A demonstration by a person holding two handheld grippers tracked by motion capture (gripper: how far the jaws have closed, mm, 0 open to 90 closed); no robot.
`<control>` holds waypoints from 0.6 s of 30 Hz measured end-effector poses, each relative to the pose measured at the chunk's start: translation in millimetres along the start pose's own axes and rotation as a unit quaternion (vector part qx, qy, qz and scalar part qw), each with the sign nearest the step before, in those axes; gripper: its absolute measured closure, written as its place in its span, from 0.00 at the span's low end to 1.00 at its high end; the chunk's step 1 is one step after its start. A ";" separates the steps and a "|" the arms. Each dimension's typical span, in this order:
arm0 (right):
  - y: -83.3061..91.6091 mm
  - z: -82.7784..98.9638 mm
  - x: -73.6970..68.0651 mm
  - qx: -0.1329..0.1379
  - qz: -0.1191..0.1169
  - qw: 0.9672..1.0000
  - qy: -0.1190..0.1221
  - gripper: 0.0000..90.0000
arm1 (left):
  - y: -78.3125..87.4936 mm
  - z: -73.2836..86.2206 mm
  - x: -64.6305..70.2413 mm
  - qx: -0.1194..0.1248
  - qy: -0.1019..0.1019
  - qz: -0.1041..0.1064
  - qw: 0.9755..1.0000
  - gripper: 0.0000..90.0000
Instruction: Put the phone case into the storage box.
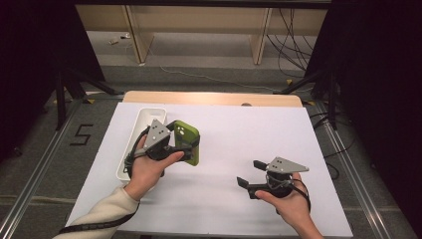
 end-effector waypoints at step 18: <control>15.2 5.6 11.0 0.013 0.021 1.000 0.000 0.18 | 6.6 -3.8 -14.3 0.006 0.001 -0.018 1.000 0.18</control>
Point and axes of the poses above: each handheld gripper's, and its own axes: y roughly backward along the jaws, z roughly out of its underside, x roughly to its right, the point moved 7 cm from there along -y, roughly forward along the jaws
